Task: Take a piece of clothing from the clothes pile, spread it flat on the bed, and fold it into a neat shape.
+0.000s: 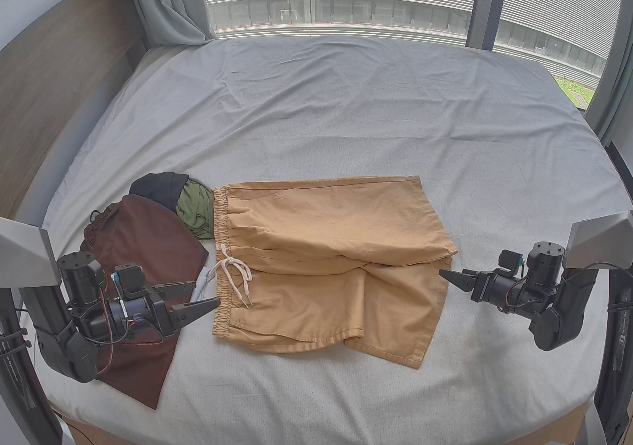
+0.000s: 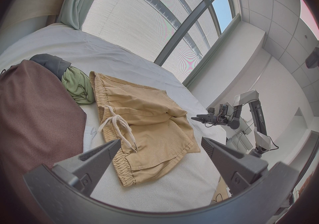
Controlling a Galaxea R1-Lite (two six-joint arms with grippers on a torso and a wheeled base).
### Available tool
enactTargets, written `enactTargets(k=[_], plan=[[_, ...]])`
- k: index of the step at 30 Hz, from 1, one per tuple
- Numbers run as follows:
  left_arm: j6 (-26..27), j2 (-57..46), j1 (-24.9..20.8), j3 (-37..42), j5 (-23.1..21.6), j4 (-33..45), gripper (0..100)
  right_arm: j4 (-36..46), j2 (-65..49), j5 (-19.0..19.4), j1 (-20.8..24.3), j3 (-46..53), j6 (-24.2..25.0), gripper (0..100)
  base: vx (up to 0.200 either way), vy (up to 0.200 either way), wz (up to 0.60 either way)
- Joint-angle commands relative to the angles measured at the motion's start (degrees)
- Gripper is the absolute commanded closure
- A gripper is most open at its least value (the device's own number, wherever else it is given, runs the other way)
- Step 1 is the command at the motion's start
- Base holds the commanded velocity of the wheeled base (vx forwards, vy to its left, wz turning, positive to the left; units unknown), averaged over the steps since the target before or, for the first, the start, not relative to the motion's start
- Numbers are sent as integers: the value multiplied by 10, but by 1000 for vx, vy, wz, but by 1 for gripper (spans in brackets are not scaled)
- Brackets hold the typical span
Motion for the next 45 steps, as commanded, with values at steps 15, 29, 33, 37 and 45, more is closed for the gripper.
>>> enactTargets(k=[15,29,33,37,45], plan=[[44,39,-8,2,-15,0,0,0,-42,63,96,185,-80,0,0,0,0],[45,93,-4,-3,-15,0,0,0,-9,62,104,187,-75,0,0,0,0],[46,101,-6,-6,-14,0,0,1,4,62,107,196,-74,0,0,0,0],[46,97,-5,-5,-14,0,0,0,29,60,107,195,-73,0,0,0,0],[46,96,-6,-6,-14,0,0,-1,82,59,110,169,-70,0,0,0,0]])
